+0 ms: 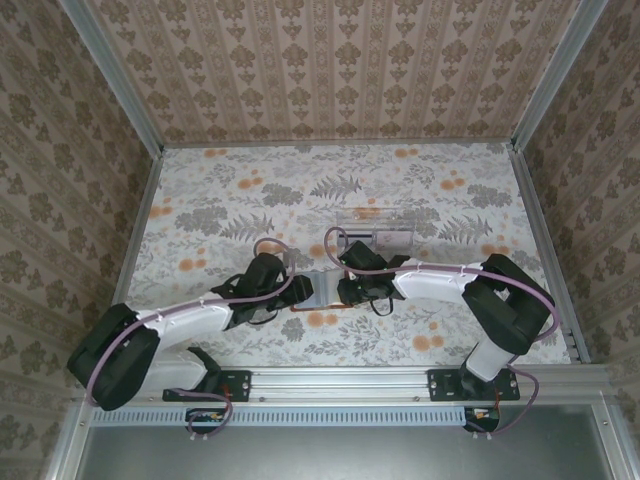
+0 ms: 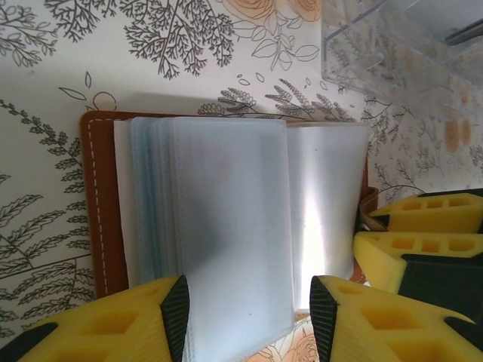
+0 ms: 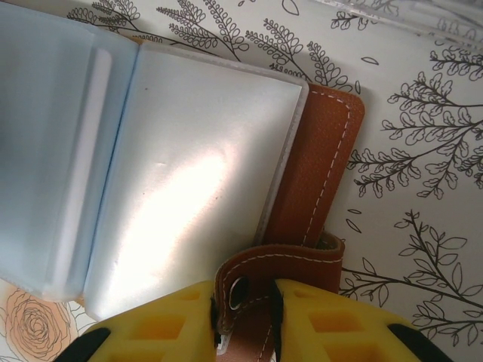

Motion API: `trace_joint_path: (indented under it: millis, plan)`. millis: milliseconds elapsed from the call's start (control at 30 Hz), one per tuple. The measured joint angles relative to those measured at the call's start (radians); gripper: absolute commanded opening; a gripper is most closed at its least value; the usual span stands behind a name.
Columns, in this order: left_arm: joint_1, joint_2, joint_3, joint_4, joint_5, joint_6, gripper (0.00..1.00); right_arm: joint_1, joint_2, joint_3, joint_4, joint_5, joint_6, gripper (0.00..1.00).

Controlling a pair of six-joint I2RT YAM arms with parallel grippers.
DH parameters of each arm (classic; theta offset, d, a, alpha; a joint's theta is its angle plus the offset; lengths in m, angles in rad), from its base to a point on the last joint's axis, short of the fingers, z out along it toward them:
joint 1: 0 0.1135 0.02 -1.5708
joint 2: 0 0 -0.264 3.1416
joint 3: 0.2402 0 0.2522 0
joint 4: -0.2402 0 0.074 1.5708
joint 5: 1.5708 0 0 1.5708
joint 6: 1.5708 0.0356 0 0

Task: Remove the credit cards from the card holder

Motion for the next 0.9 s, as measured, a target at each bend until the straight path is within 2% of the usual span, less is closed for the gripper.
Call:
trace_joint_path:
  millis: [600,633,733,900]
  plan:
    - [0.006,0.064,0.000,0.068,0.040,0.000,0.48,0.000,0.013,0.012,-0.004,0.000,0.013,0.27]
    - [0.006,0.064,0.000,0.072,0.043,0.000,0.51,0.000,0.013,0.013,-0.004,-0.001,0.013,0.28]
    - [0.006,0.064,0.000,0.089,0.055,0.000,0.71,0.000,0.013,0.013,-0.004,-0.002,0.014,0.28]
    - [0.005,0.064,0.002,0.126,0.077,0.008,0.85,0.000,0.019,0.018,-0.003,-0.006,0.016,0.29]
